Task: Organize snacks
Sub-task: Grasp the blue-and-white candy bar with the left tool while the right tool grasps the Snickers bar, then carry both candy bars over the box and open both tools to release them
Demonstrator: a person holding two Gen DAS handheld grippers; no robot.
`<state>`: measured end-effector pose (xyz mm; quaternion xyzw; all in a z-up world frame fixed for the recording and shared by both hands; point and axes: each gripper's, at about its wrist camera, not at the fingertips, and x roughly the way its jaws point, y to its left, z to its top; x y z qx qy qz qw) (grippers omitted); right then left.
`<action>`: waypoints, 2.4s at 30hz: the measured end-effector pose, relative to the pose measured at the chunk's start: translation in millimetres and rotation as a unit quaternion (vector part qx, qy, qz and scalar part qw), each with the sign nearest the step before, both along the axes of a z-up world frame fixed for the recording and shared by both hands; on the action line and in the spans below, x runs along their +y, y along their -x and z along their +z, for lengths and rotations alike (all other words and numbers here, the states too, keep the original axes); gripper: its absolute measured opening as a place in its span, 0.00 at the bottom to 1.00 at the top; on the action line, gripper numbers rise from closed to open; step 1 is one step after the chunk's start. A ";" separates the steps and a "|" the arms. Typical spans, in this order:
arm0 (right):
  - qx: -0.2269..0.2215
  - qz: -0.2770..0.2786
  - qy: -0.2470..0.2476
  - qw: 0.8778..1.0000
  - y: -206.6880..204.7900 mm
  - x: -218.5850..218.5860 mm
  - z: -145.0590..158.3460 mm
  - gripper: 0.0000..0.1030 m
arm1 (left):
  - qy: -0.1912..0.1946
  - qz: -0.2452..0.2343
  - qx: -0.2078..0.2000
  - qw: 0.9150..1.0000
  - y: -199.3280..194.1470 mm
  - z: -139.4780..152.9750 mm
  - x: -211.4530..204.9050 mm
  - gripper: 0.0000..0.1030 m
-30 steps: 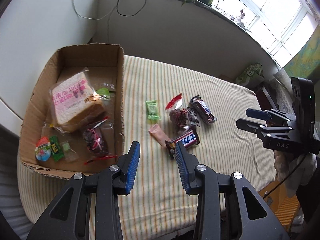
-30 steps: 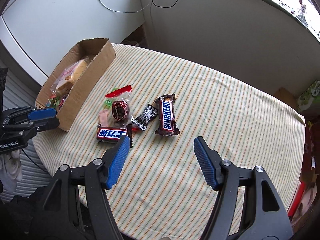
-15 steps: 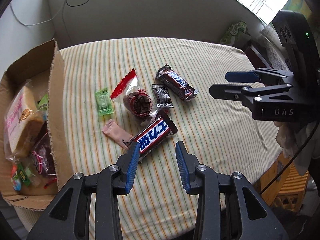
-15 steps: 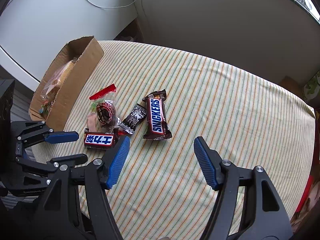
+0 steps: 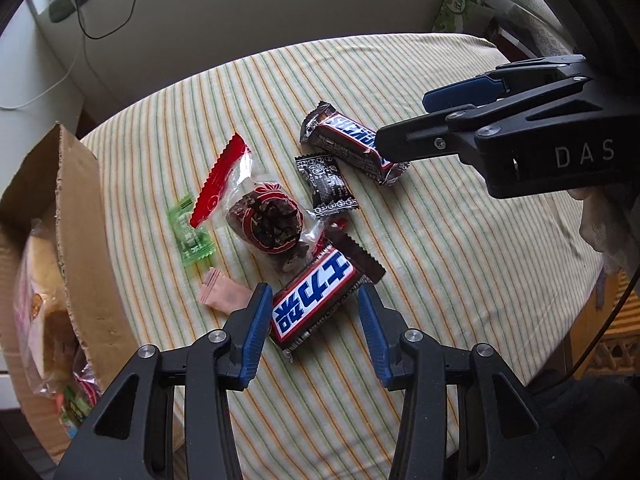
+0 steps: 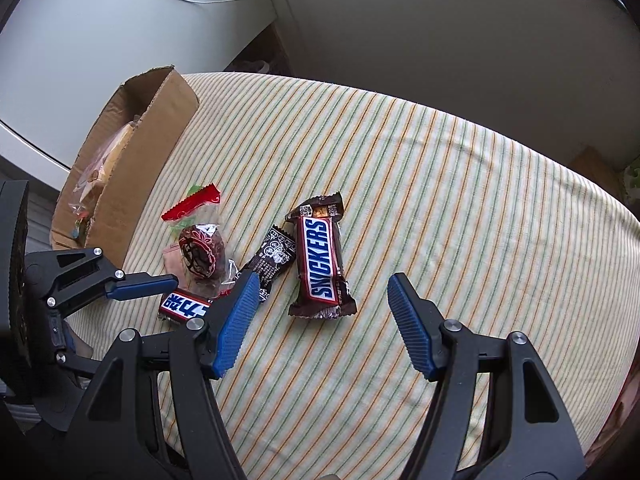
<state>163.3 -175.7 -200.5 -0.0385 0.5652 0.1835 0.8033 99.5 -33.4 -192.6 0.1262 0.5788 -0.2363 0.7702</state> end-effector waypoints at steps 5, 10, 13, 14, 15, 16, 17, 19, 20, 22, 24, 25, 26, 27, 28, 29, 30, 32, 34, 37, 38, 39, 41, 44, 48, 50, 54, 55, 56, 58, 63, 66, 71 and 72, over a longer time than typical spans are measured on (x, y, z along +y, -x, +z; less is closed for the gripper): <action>0.009 0.000 0.006 1.000 -12.5 7.8 -8.6 0.67 | 0.009 -0.001 0.006 1.000 -2.3 0.5 1.4 0.41; 0.021 -0.007 0.007 1.000 -23.4 11.8 -17.0 0.61 | 0.019 -0.002 0.017 1.000 -2.5 -0.7 3.1 0.36; 0.027 -0.004 0.012 1.000 -26.7 15.1 -21.2 0.55 | 0.025 -0.002 0.024 0.999 -2.0 -1.2 3.2 0.34; 0.028 -0.002 0.014 1.000 -27.2 16.9 -22.4 0.54 | 0.027 -0.003 0.027 0.999 -0.7 -0.9 4.6 0.34; 0.029 0.000 0.016 0.999 -27.3 18.8 -23.7 0.50 | 0.027 -0.006 0.028 0.999 0.4 -1.3 3.5 0.34; 0.032 0.000 0.017 0.999 -27.9 20.2 -25.3 0.46 | 0.025 -0.006 0.028 0.999 1.5 -2.0 3.1 0.34; 0.036 0.000 0.019 0.999 -28.5 21.0 -27.1 0.39 | 0.024 -0.006 0.028 0.999 1.7 -3.1 2.0 0.34; 0.043 0.002 0.018 0.999 -29.8 24.6 -30.9 0.32 | 0.022 -0.008 0.031 0.999 1.1 -6.1 -2.6 0.34; 0.044 0.003 0.017 0.999 -29.4 25.2 -31.7 0.31 | 0.019 -0.010 0.032 0.999 2.0 -8.2 -6.2 0.34; 0.042 0.003 0.016 0.999 -28.6 25.9 -31.4 0.30 | 0.013 -0.012 0.033 0.999 4.7 -13.8 -10.6 0.31; 0.042 0.003 0.011 0.999 -26.4 23.9 -32.0 0.29 | 0.013 -0.008 0.023 1.000 8.0 -13.8 -12.0 0.26; 0.042 0.002 0.009 0.999 -26.4 23.1 -32.2 0.29 | 0.019 0.000 0.025 1.000 8.8 -13.5 -11.5 0.26; 0.041 0.001 0.008 0.999 -25.8 22.3 -32.1 0.29 | 0.026 0.008 0.029 0.999 8.6 -13.3 -10.3 0.26; 0.041 -0.001 0.007 0.999 -25.2 21.6 -31.9 0.29 | 0.032 0.014 0.031 0.999 8.5 -13.0 -9.4 0.26; 0.041 -0.002 0.006 0.999 -24.7 20.7 -31.6 0.29 | 0.035 0.019 0.030 0.999 9.1 -12.4 -7.8 0.26; 0.040 -0.003 0.007 0.999 -23.5 21.0 -31.4 0.29 | 0.040 0.027 0.030 0.998 9.6 -11.7 -5.9 0.26; 0.038 -0.004 0.007 0.999 -21.8 20.0 -30.3 0.29 | 0.046 0.035 0.031 0.998 9.9 -11.0 -4.3 0.26; 0.035 -0.003 0.007 0.999 -17.6 15.6 -27.7 0.29 | 0.062 0.053 0.036 0.996 10.8 -10.0 1.9 0.26; 0.033 -0.006 0.006 0.999 -13.4 14.5 -27.5 0.29 | 0.077 0.073 0.041 0.994 15.0 -9.1 13.0 0.26; 0.029 -0.016 0.003 0.999 -4.2 10.9 -28.0 0.29 | 0.090 0.093 0.040 0.991 20.4 -8.4 18.7 0.26; 0.025 -0.020 0.006 0.999 0.2 10.9 -26.9 0.29 | 0.096 0.099 0.042 0.989 24.3 -8.1 23.7 0.26; 0.020 -0.023 0.008 0.999 5.1 9.9 -26.1 0.29 | 0.098 0.106 0.043 0.989 26.5 -8.5 26.2 0.26; 0.019 -0.035 -0.001 0.999 15.2 5.4 -24.7 0.29 | 0.100 0.116 0.038 0.987 34.5 -9.5 37.6 0.26; 0.017 -0.055 -0.012 0.998 29.7 0.6 -26.1 0.29 | 0.105 0.133 0.034 0.985 40.2 -5.0 47.9 0.26; 0.019 -0.078 -0.023 0.996 48.4 -8.0 -28.5 0.29 | 0.113 0.144 0.030 0.983 51.9 -0.2 57.0 0.26; 0.019 -0.091 -0.033 0.995 59.2 -17.8 -27.0 0.29 | 0.108 0.144 0.025 0.983 54.4 2.5 58.3 0.26; 0.012 -0.095 -0.037 0.995 73.0 -28.2 -18.6 0.29 | 0.115 0.155 0.019 0.981 56.9 10.5 68.7 0.26; 0.009 -0.094 -0.040 0.995 74.6 -29.8 -15.3 0.29 | 0.116 0.156 0.017 0.981 61.3 14.0 74.8 0.26; 0.006 -0.094 -0.041 0.995 75.3 -32.4 -11.4 0.29 | 0.117 0.157 0.014 0.980 61.5 17.9 74.6 0.26; -0.001 -0.095 -0.043 0.995 76.5 -31.8 -4.3 0.29 | 0.119 0.160 0.012 0.980 64.5 22.1 78.3 0.26; -0.017 -0.088 -0.052 0.995 80.6 -30.5 15.1 0.29 | 0.123 0.170 0.003 0.978 57.6 27.9 74.3 0.26; -0.028 -0.077 -0.054 0.995 81.4 -20.2 25.1 0.29 | 0.126 0.178 -0.006 0.976 58.0 34.8 75.8 0.26; -0.041 -0.052 -0.059 0.996 79.5 1.0 40.8 0.29 | 0.137 0.199 -0.015 0.970 52.5 39.2 81.0 0.26; -0.044 -0.046 -0.061 0.996 78.7 7.5 44.0 0.29 | 0.139 0.204 -0.017 0.969 52.0 41.3 83.4 0.26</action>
